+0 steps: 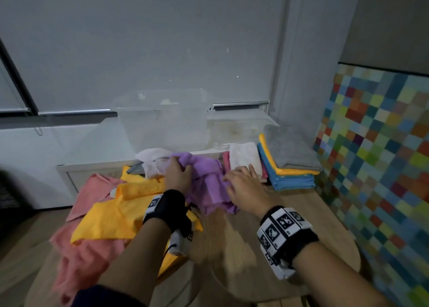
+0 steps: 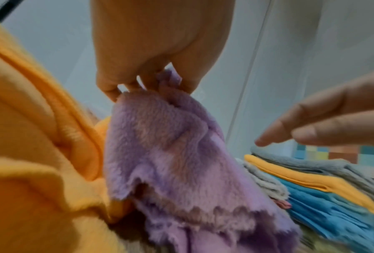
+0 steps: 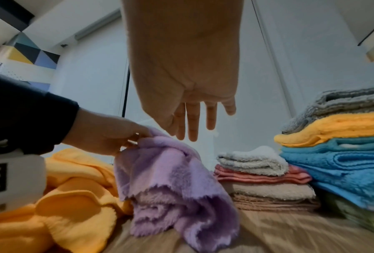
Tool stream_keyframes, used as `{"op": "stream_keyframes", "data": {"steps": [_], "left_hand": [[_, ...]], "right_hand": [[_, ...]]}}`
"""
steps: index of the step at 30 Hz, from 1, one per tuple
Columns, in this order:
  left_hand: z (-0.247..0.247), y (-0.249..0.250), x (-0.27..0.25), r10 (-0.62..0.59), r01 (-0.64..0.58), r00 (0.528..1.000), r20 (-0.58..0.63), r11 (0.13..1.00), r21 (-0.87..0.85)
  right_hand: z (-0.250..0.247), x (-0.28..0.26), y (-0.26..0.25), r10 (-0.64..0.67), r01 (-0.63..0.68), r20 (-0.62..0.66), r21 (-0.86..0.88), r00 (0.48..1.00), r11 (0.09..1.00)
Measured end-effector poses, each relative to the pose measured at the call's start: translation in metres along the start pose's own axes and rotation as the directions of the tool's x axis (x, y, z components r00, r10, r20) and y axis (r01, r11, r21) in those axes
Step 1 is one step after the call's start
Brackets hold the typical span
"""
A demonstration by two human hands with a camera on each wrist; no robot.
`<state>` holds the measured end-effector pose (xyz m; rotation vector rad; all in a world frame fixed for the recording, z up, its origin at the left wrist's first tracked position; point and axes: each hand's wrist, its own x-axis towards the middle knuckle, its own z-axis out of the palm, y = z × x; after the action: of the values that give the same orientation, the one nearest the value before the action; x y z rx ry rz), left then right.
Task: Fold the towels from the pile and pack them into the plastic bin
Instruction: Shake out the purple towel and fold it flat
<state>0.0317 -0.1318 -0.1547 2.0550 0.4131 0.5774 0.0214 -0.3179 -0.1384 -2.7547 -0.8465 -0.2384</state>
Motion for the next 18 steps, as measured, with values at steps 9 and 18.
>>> {"op": "stream_keyframes", "data": {"steps": [9,18], "left_hand": [[-0.029,0.056,-0.053,0.500,-0.494,0.865,-0.037,0.837,-0.234],[-0.037,0.038,-0.097,0.317,-0.182,0.920,0.229,0.866,-0.466]], "right_hand": [[-0.005,-0.003,-0.046,0.108,0.030,-0.203,0.579,0.973,0.815],[-0.082,-0.037,-0.057,0.378,0.180,-0.323,0.913,0.867,0.367]]}}
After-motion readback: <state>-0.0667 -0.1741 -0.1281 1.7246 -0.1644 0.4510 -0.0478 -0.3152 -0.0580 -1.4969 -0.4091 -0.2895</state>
